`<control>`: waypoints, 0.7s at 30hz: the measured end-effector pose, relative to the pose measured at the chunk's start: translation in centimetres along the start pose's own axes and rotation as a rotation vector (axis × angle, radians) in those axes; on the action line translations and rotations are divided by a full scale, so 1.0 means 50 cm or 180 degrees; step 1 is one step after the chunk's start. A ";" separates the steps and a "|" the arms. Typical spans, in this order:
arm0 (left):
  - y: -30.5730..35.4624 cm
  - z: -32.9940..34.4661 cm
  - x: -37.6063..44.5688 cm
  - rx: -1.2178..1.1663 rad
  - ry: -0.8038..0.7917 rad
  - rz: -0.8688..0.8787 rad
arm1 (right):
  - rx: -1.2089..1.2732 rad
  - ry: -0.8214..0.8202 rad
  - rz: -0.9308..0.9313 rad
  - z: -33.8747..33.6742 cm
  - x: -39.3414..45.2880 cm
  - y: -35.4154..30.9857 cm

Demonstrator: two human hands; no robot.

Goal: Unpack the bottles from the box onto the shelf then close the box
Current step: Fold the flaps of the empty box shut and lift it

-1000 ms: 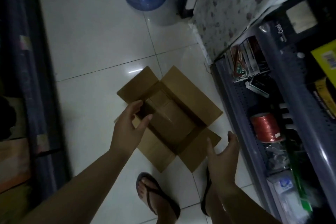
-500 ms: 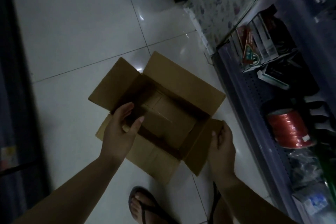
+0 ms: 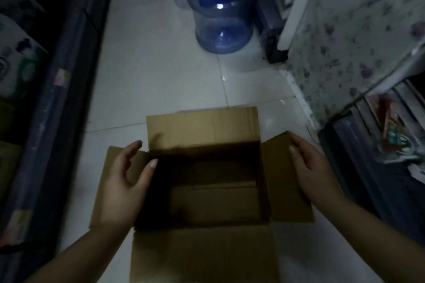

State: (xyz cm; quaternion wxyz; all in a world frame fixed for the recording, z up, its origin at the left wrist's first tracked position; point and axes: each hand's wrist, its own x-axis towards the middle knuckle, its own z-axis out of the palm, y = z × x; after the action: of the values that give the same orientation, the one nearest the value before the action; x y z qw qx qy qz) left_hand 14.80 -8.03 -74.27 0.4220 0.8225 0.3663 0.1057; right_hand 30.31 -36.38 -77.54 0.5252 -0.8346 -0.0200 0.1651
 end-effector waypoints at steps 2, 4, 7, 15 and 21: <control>-0.012 -0.001 0.013 -0.0144 0.0091 -0.0021 | -0.0121 -0.0070 -0.0196 0.010 0.036 -0.009; -0.020 -0.003 0.026 -0.0266 0.0202 0.0061 | -0.0199 -0.0133 -0.0339 0.017 0.058 -0.019; -0.029 -0.009 0.035 -0.0387 0.0369 0.0215 | -0.0205 -0.0286 -0.0427 0.022 0.072 -0.027; -0.090 -0.064 -0.012 0.0126 0.0873 0.0155 | -0.0040 -0.0276 -0.0382 0.039 0.036 -0.008; -0.135 -0.066 -0.042 -0.0171 0.0656 -0.0468 | 0.0176 -0.0286 -0.0295 0.043 0.020 -0.005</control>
State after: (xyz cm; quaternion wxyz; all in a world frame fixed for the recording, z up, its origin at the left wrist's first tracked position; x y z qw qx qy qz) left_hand 8.25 -4.92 -77.14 0.4107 0.7666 0.4642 0.1682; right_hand 30.65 -34.17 -78.41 0.5537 -0.8097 -0.0777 0.1784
